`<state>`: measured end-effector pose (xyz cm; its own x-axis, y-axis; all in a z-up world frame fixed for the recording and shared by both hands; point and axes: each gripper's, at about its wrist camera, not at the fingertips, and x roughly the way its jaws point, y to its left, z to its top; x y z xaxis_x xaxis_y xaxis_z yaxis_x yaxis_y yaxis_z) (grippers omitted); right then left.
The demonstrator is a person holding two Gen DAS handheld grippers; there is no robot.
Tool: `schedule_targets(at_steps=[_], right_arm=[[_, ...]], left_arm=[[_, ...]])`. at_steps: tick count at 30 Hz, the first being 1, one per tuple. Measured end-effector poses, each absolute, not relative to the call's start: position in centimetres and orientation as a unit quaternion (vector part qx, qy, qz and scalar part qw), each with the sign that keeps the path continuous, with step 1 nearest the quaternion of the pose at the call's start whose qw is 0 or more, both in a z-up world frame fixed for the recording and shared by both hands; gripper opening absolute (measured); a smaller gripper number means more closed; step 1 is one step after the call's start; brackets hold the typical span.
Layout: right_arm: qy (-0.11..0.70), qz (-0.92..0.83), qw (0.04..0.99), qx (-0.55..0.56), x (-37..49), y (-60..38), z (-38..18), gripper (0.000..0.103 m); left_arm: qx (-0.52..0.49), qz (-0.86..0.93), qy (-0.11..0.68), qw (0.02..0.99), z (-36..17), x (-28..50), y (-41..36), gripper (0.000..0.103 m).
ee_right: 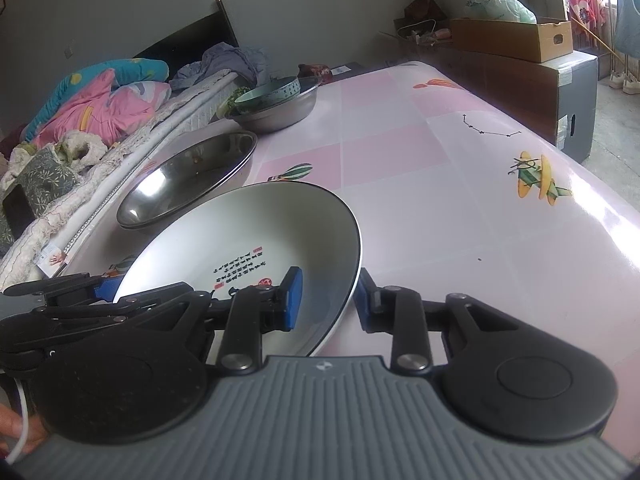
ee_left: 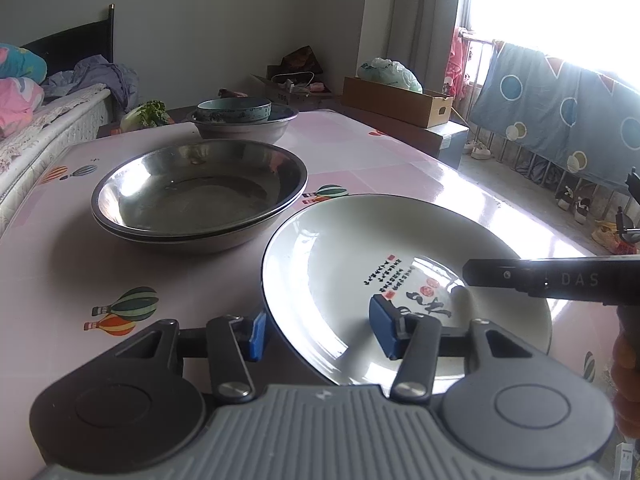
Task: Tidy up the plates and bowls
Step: 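Carry the white plate with both tools over the stacked steel dishes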
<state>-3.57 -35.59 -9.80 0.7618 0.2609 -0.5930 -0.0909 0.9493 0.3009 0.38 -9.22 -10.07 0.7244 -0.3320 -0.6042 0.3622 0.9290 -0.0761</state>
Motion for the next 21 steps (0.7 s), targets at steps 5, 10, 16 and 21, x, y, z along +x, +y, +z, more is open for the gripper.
schedule_targets(at_steps=[5,10,16,21], right_arm=[[0.332,0.092,0.93,0.129,-3.73,-35.64,-9.76,0.028],[0.33,0.09,0.93,0.133,-3.8,-35.95,-9.56,0.028],[0.327,0.09,0.932,0.131,-3.72,-35.99,-9.2,0.028],[0.325,0.09,0.932,0.13,-3.59,-35.91,-8.93,0.028]], left_arm=[[0.026,-0.185,0.318,0.93,-9.88,0.09,-9.37,0.051],[0.026,-0.186,0.318,0.929,-9.8,0.11,-9.43,0.051],[0.023,-0.184,0.316,0.931,-9.54,0.27,-9.58,0.051],[0.019,-0.182,0.316,0.931,-9.37,0.44,-9.57,0.051]])
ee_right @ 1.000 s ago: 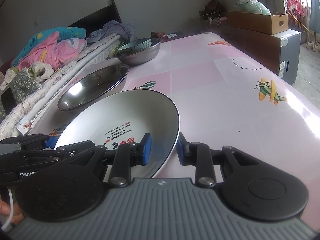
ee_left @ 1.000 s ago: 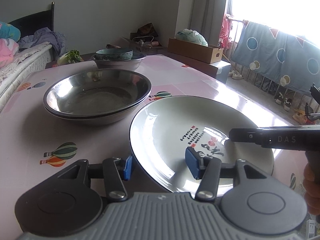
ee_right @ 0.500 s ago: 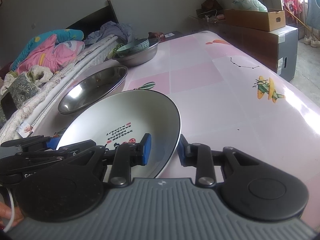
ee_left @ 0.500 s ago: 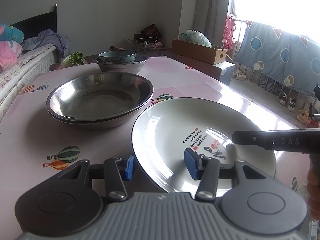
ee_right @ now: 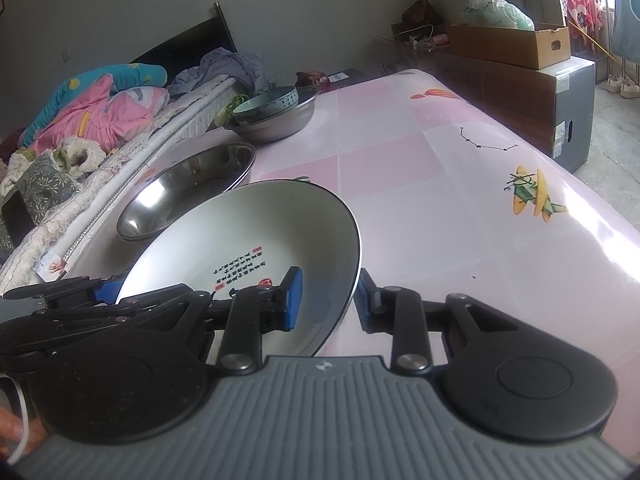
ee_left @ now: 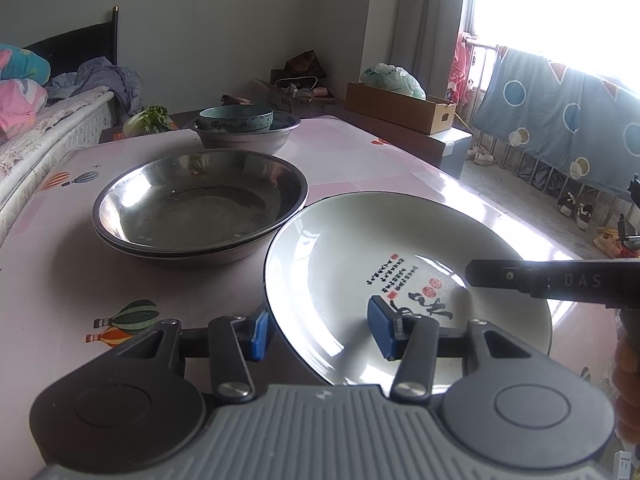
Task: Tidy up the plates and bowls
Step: 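Carry the white plate with both tools over the stacked steel dishes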
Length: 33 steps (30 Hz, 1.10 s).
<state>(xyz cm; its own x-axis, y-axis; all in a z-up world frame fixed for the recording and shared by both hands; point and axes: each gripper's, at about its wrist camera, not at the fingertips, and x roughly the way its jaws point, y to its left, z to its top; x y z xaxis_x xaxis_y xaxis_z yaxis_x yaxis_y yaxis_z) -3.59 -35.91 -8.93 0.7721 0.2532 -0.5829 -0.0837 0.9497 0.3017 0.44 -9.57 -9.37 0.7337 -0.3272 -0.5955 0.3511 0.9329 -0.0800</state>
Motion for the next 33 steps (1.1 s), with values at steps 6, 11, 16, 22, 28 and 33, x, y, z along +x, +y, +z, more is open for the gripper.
schedule_targets(at_steps=[6,11,16,22,28,33], right_arm=[[0.327,0.09,0.932,0.131,-3.57,-35.94,-8.91,0.028],[0.327,0.09,0.932,0.131,-3.51,-35.94,-8.86,0.028],[0.327,0.09,0.931,0.131,-3.5,-35.93,-8.87,0.028],[0.328,0.09,0.931,0.131,-3.49,-35.92,-8.88,0.028],[0.328,0.09,0.931,0.13,-3.4,-35.72,-8.72,0.028],[0.328,0.09,0.931,0.13,-3.34,-35.56,-8.65,0.028]], left_arm=[[0.018,-0.182,0.318,0.93,-9.34,0.49,-9.5,0.05],[0.017,-0.182,0.318,0.931,-9.34,0.5,-9.49,0.05],[0.016,-0.181,0.318,0.93,-9.3,0.56,-9.47,0.05],[0.012,-0.18,0.322,0.929,-9.4,0.75,-9.35,0.05],[0.008,-0.176,0.326,0.929,-9.5,1.03,-9.29,0.05],[0.009,-0.176,0.326,0.929,-9.47,1.05,-9.28,0.05]])
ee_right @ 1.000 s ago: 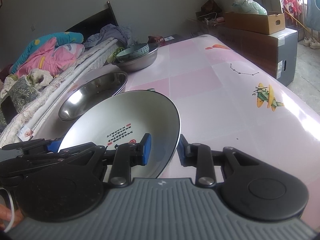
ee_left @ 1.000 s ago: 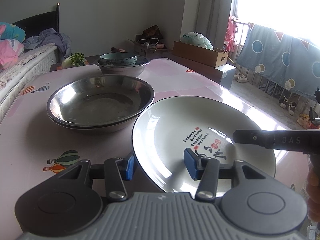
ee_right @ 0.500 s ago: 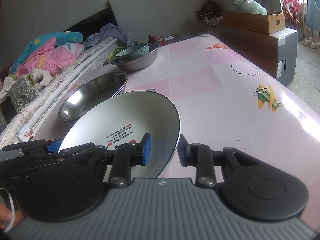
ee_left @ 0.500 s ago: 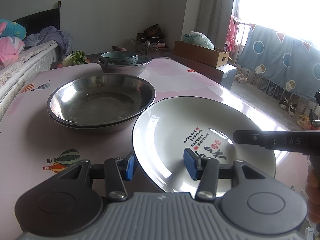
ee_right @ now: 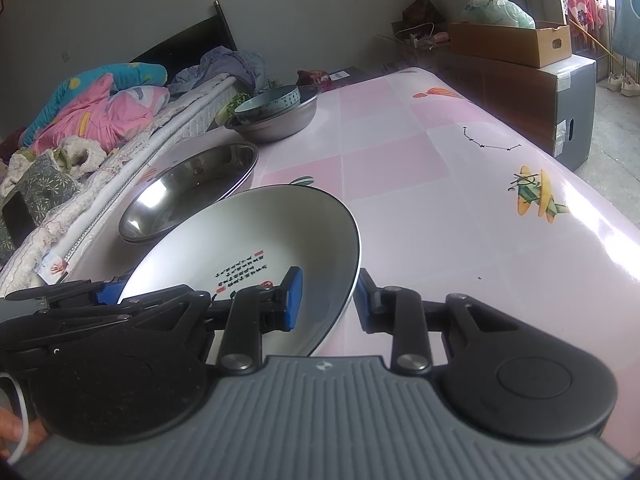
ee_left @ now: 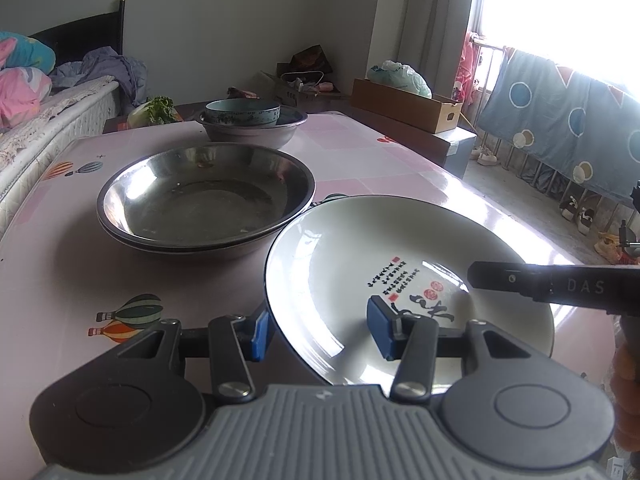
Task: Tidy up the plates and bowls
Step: 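Carry the white plate with both tools over the stacked steel dishes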
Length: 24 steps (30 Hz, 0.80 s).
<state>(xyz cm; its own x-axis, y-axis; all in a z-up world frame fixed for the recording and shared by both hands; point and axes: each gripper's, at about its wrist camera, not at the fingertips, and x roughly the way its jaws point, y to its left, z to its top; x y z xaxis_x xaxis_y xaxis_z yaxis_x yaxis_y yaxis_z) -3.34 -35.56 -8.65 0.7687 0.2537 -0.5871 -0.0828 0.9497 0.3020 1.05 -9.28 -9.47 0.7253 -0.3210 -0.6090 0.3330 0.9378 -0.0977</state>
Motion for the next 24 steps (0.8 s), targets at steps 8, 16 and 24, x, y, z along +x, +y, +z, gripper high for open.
schedule_targets(at_steps=[8,16,24], right_arm=[[0.328,0.091,0.931,0.131,-3.38,-35.66,-8.7,0.028],[0.324,0.091,0.932,0.133,-3.68,-35.53,-8.49,0.028],[0.324,0.092,0.932,0.133,-3.73,-35.54,-8.45,0.028]], left_arm=[[0.006,-0.173,0.328,0.929,-9.27,1.01,-9.31,0.05],[0.007,-0.173,0.327,0.929,-9.11,0.9,-9.31,0.05],[0.006,-0.173,0.327,0.929,-9.14,0.91,-9.29,0.049]])
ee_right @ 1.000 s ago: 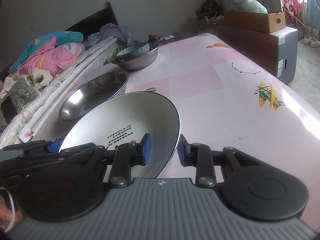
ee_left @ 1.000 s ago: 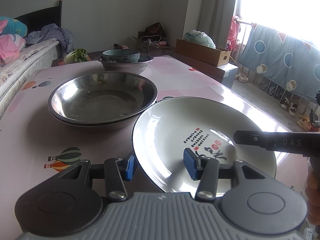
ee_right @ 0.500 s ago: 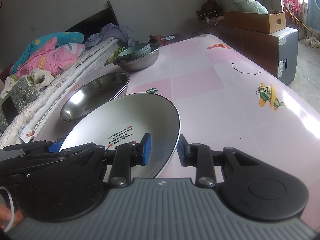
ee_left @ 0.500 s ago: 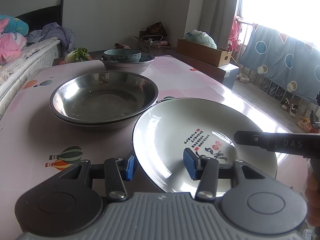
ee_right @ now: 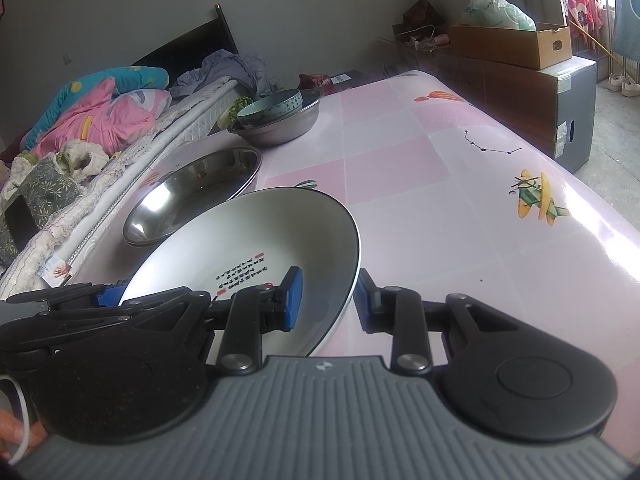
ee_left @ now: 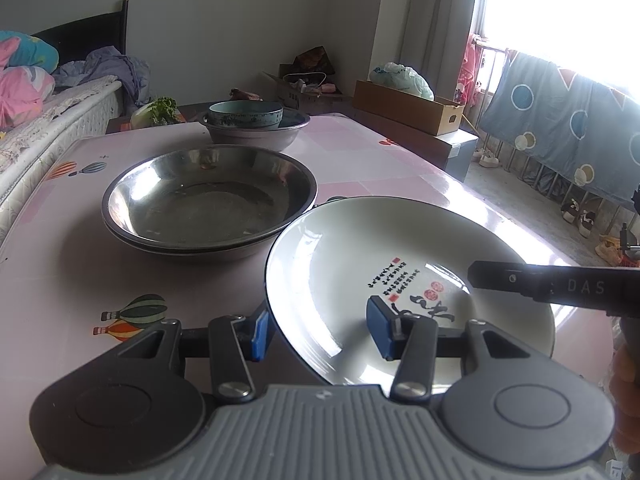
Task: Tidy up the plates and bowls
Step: 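Carry the white plate with both tools over the stacked steel dishes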
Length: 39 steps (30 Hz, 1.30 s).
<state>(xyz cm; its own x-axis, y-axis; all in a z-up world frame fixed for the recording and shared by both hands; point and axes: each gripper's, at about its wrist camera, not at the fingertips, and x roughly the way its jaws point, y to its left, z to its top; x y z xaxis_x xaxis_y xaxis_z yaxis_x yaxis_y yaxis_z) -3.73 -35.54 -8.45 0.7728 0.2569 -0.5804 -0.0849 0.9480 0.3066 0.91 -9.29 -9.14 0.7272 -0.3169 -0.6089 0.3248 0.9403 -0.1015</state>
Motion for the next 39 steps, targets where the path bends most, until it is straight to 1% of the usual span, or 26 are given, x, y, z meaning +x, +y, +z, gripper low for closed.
schedule_targets(at_steps=[39], right_arm=[[0.304,0.104,0.939,0.121,-3.6,-34.1,-5.7,0.028]], left_arm=[[-0.016,-0.155,0.298,0.942,-6.7,-0.4,-7.9,0.049]])
